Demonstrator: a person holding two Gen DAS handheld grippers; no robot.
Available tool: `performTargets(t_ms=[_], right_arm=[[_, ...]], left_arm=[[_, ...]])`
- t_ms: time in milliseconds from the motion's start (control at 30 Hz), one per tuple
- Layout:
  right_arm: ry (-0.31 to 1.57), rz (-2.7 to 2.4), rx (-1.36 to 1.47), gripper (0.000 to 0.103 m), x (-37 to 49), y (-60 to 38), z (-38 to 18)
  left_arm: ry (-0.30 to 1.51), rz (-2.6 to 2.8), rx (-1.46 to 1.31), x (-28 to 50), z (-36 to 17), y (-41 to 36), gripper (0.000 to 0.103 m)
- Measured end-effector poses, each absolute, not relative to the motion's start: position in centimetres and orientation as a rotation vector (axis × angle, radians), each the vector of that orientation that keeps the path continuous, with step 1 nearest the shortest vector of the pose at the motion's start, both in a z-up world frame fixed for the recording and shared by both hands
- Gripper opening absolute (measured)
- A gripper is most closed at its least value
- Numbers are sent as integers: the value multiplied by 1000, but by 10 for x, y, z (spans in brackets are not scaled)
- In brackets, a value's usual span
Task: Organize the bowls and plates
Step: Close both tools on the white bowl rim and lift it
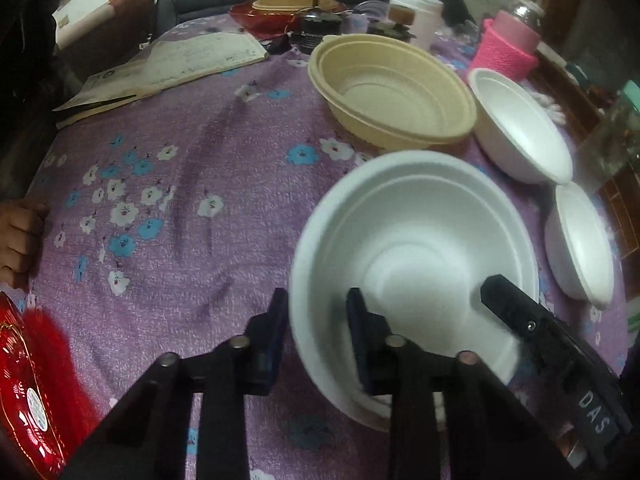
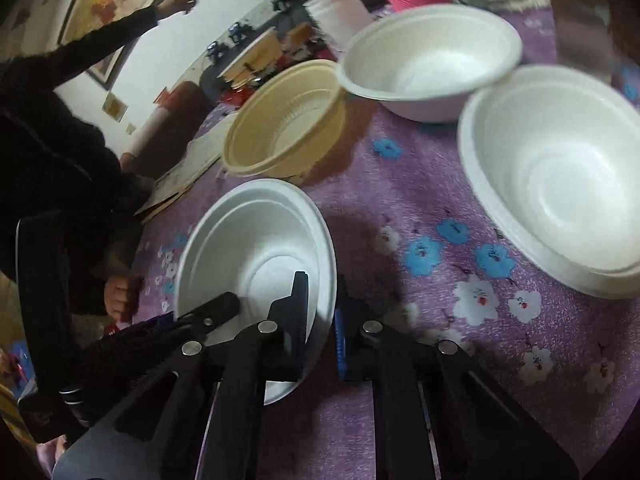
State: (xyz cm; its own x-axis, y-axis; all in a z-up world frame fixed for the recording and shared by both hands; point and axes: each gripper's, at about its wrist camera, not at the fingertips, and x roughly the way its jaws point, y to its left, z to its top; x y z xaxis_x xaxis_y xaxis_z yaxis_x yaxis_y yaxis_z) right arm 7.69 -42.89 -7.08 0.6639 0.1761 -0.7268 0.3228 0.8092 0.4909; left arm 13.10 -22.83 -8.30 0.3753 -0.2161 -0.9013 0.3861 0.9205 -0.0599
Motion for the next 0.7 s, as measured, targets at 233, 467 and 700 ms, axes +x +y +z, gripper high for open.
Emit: performTargets(t_ms=[233, 467, 700], right_arm=[[856, -86, 613, 10, 71, -418, -67], [813, -70, 593, 10, 54, -397, -39], [772, 69, 522, 10, 47, -341, 7]], left_arm=[[1123, -392, 143, 122, -77, -213, 16], [1036, -382, 139, 105, -39, -188, 17], [908, -280, 127, 71, 4, -116, 17]])
